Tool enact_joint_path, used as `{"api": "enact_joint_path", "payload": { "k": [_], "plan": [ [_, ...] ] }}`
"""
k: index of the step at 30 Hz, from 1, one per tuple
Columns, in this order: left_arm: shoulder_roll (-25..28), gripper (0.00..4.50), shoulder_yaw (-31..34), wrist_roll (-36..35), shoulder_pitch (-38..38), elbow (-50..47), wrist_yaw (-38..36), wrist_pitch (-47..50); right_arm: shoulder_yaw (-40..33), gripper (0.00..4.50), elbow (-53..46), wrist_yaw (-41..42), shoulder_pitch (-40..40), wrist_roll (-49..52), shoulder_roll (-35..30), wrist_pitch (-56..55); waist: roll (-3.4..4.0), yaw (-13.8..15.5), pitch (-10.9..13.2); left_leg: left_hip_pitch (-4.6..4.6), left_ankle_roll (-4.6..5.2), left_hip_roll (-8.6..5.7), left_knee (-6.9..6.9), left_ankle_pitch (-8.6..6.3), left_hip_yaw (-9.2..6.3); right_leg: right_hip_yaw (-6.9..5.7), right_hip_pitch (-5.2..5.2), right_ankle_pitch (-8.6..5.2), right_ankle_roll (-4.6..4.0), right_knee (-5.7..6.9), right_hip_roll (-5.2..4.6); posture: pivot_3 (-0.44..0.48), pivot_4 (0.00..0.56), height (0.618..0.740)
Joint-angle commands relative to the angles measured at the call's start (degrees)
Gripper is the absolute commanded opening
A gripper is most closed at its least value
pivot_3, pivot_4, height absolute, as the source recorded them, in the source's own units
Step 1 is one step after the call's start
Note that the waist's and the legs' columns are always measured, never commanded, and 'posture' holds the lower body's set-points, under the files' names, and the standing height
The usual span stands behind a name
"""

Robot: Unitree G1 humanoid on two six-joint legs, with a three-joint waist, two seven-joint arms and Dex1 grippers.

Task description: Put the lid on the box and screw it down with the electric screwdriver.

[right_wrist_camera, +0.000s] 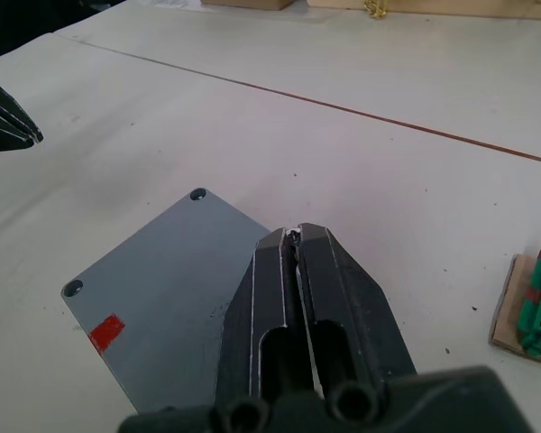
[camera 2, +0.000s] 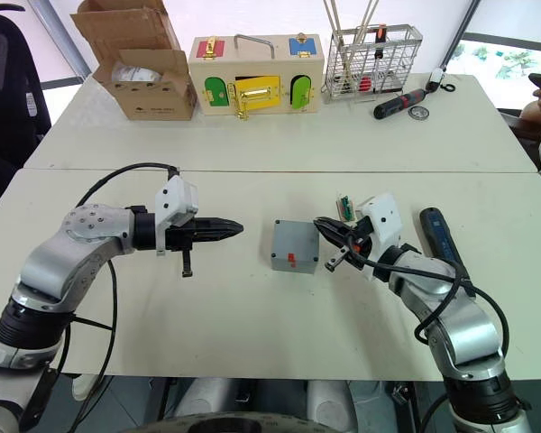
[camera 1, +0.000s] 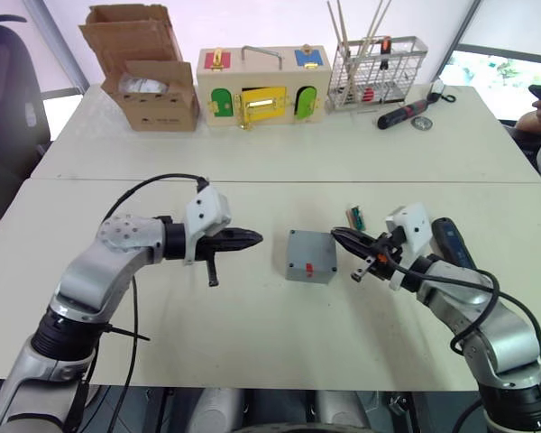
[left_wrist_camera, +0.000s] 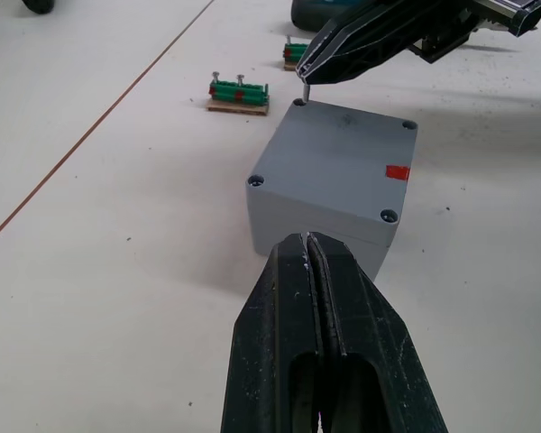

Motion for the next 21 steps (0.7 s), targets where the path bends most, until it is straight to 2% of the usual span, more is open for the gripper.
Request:
{"api": "enact_joint_path", "payload": {
  "k": [1, 21],
  "plan": [
    [-0.28, 0.0, 0.54, -0.07, 0.39, -1.66, 0.42, -0.82, -1.09, 0.03, 0.01, -0.36, -0.3, -0.17, 0.5, -1.31, 0.0, 0.0, 0.0, 0.0, 0.0, 0.0, 0.0, 0.0, 0.0, 0.0, 0.0, 0.0, 0.0, 0.0, 0.0, 0.0, 0.15, 0.74],
    [-1.13, 0.0, 0.06, 0.7, -0.59, -0.25, 0.55, -1.36, 1.09, 0.03, 1.94, -0.23, -1.78, -1.98, 0.86, -2.04, 0.0, 0.02, 0.0, 0.0, 0.0, 0.0, 0.0, 0.0, 0.0, 0.0, -0.01, 0.0, 0.0, 0.0, 0.0, 0.0, 0.15, 0.74]
  ]
}}
